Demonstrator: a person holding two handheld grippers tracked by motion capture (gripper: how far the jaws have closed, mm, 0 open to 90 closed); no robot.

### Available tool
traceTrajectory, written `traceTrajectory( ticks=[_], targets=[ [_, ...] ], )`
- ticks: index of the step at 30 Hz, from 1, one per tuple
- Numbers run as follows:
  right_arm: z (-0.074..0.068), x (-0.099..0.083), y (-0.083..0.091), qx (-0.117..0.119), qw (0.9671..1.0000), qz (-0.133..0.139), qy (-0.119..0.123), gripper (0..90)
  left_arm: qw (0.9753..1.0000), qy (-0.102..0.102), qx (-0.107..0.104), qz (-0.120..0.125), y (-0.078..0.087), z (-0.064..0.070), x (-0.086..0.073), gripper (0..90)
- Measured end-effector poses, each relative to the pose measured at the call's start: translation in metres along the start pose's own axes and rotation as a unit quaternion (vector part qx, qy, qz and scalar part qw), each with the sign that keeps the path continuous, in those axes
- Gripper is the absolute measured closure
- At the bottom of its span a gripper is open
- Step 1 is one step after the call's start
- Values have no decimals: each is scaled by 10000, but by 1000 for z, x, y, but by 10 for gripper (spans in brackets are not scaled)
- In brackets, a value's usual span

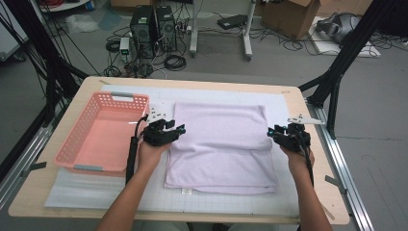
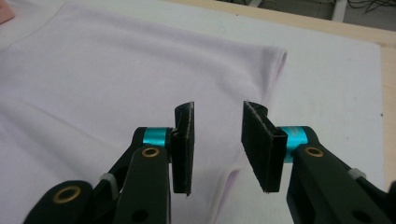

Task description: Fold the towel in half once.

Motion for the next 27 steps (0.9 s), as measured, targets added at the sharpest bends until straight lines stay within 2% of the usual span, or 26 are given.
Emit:
traceTrajectory(
  ticks=[8,11,15,19,23,25,27],
  targets=[
    [-20,-39,21,71,9997,-72,201,658,9995,-111,-250,-162,24,21,-39,522],
    [-26,-58,27,42,9993,-211,297,663,9990,-157,-266,-334,34,24,-55,546],
    [-35,-79,36,92,9991,-263,314,669,9988,-132,-277,-393,48,26,-72,555],
    [-44,-93,45,180,9989,-298,310,669,9982,-103,-374,-451,60,33,-83,555],
    [-52,-108,52,342,9984,-373,249,669,9970,-89,-477,-605,65,43,-97,555],
    [-57,-115,53,443,9976,-448,279,667,9963,-156,-453,-719,65,49,-103,555],
    [-61,-122,52,437,9967,-596,332,669,9953,-220,-397,-853,64,55,-108,556]
  ],
)
Point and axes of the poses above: each handheld gripper's, and its own axes: y roughly backward along the jaws, x roughly out of its top, z roughly to its right, the point moved 7 cm from there along -y, roughly forward along the jaws, and after that the axes turned 9 degrees about -z, right-handed, at the moved point
